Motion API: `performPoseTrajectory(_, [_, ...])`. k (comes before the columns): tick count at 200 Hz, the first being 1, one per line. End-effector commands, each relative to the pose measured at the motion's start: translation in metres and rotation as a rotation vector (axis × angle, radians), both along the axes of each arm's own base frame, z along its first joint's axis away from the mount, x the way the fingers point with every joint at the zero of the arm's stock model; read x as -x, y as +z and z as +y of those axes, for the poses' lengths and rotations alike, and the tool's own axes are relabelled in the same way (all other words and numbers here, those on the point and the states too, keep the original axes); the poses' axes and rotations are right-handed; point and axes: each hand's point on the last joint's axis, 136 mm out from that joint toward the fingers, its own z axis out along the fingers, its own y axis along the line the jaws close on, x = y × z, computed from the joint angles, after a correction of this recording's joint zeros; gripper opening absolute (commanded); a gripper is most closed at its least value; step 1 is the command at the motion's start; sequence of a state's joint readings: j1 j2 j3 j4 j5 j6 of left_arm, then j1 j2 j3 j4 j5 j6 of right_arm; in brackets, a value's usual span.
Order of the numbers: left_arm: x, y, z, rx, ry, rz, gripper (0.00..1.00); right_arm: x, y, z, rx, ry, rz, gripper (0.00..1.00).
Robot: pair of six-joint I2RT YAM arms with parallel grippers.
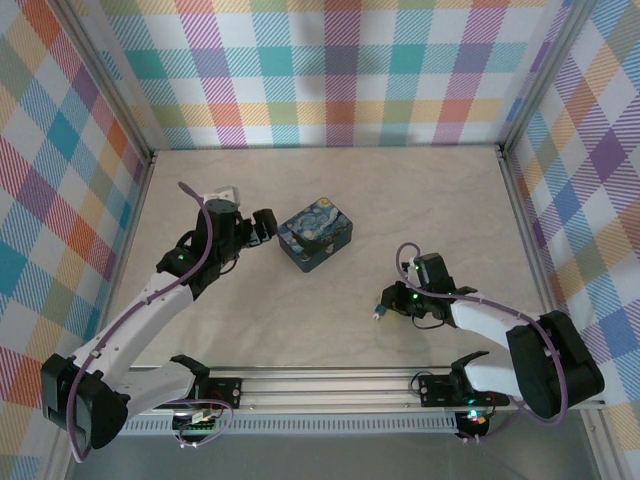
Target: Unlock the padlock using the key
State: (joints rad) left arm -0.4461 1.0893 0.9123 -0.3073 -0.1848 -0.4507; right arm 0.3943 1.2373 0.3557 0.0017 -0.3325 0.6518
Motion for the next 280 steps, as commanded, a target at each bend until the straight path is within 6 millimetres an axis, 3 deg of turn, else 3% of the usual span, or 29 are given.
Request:
performPoseTrajectory(1, [-0.003,0.011,0.016,-0.048,0.057,-0.018,0.89,-0.009,0.011,-0.003,0.029,-0.014,-0.045,0.22])
performPoseTrajectory(44, [-0.001,0.016,0.037,-0.087,0.152,-0.03,0.93,-0.021,0.043,-0.013,0.068,-0.044,-0.173,0.36])
performPoseTrajectory(93, [0.0,0.017,0.062,-0.134,0.247,-0.039,1.0,-0.042,0.097,-0.031,0.159,-0.077,-0.394,0.54])
performPoseTrajectory(137, [-0.007,0.028,0.096,-0.214,0.341,-0.079,1.0,-0.072,0.152,-0.061,0.326,-0.124,-0.616,0.77])
performPoseTrajectory(155, [-0.003,0.032,0.113,-0.231,0.405,-0.095,1.0,-0.082,0.164,-0.073,0.392,-0.138,-0.676,0.9])
performPoseTrajectory(171, [0.003,0.035,0.128,-0.236,0.462,-0.121,1.0,-0.09,0.165,-0.085,0.443,-0.155,-0.694,1.0])
performPoseTrajectory(204, [0.017,0.027,0.152,-0.262,0.55,-0.149,1.0,-0.103,0.147,-0.117,0.532,-0.214,-0.682,1.0])
performPoseTrajectory(247, [0.018,0.001,0.161,-0.259,0.607,-0.198,1.0,-0.114,0.113,-0.157,0.619,-0.307,-0.646,1.0])
performPoseTrajectory(280, [0.018,-0.012,0.164,-0.267,0.605,-0.189,1.0,-0.121,0.094,-0.163,0.654,-0.283,-0.633,1.0])
